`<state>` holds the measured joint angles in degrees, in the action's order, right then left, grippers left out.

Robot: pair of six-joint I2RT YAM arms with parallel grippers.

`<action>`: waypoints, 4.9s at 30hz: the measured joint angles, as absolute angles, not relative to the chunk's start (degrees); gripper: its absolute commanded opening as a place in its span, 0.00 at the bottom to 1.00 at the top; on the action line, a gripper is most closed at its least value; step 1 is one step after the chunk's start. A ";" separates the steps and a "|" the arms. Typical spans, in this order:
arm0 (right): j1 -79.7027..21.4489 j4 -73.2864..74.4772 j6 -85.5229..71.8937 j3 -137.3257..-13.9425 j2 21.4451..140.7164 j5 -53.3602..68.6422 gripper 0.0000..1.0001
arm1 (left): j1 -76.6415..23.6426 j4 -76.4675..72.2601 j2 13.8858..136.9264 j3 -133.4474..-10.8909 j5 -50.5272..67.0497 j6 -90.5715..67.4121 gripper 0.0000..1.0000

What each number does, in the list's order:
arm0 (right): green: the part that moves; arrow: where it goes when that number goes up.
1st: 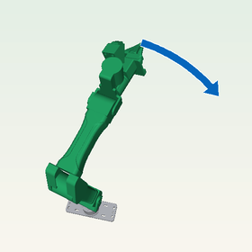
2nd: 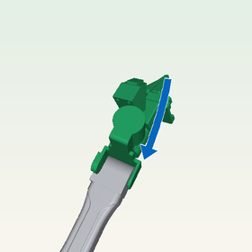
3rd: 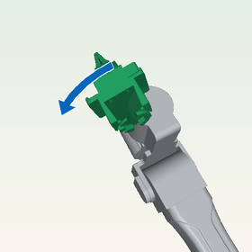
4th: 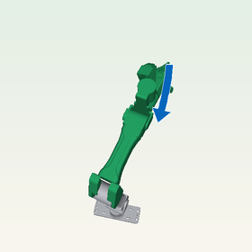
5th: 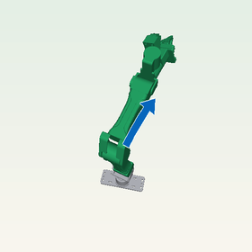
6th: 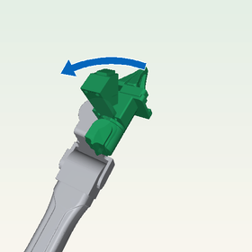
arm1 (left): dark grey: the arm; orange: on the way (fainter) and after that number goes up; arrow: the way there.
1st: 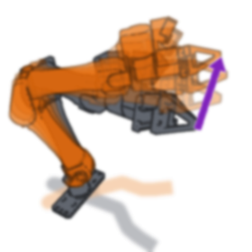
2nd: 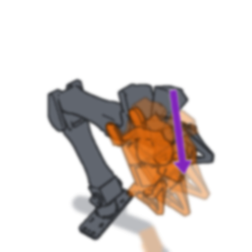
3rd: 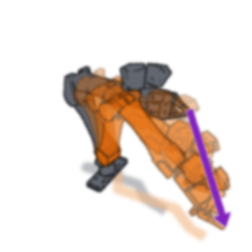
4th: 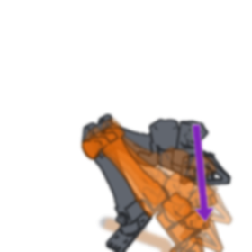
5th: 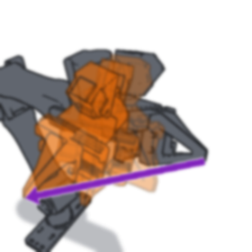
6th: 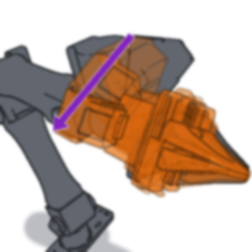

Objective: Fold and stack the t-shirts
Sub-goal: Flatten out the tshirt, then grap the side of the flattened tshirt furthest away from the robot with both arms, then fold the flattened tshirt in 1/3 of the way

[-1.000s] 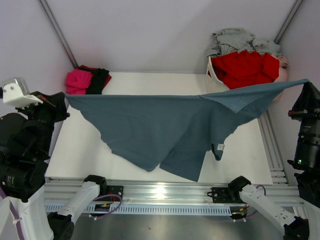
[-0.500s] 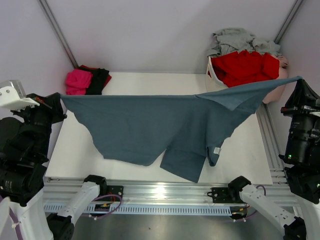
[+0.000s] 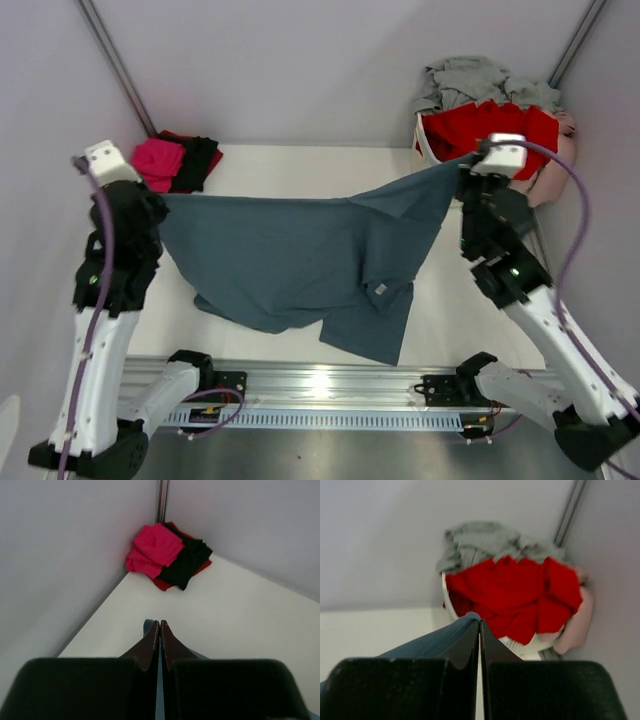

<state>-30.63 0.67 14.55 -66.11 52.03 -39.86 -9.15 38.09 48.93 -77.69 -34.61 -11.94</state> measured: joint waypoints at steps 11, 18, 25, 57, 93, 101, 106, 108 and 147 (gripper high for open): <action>-26.44 -8.43 14.20 -69.78 83.88 -37.43 0.00 | -9.15 19.90 74.74 -70.39 -40.21 -10.11 0.00; -25.91 -15.77 18.63 -77.30 92.03 -35.90 0.00 | -9.13 7.29 80.31 -70.98 -42.33 -3.20 0.00; -25.89 -19.11 19.49 -77.25 94.32 -35.20 0.00 | -8.01 0.62 85.80 -73.41 -44.45 0.08 0.00; -17.39 1.17 6.35 -111.81 125.23 -31.24 0.00 | -6.63 16.51 109.65 -102.91 -44.21 -6.63 0.00; -14.90 6.39 -3.90 -120.09 139.17 7.57 0.00 | -4.08 31.57 117.45 -101.12 -48.34 -16.56 0.00; -15.92 7.57 -1.83 -117.49 137.08 4.71 0.00 | -4.08 32.29 111.24 -98.56 -48.31 -19.53 0.00; -17.21 8.49 0.32 -114.56 133.01 1.91 0.00 | -4.08 32.75 109.03 -96.84 -48.27 -19.99 0.00; -17.52 8.75 1.21 -114.21 131.48 0.86 0.00 | -4.08 32.75 108.95 -96.84 -48.21 -19.99 0.00; -25.19 14.31 0.34 -98.13 106.96 -11.09 0.00 | -5.98 32.03 96.53 -85.47 -46.35 -20.05 0.00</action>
<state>-25.19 14.31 0.34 -98.13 106.96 -11.09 -5.98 32.03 96.53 -85.47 -46.35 -20.05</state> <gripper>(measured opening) 0.006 0.003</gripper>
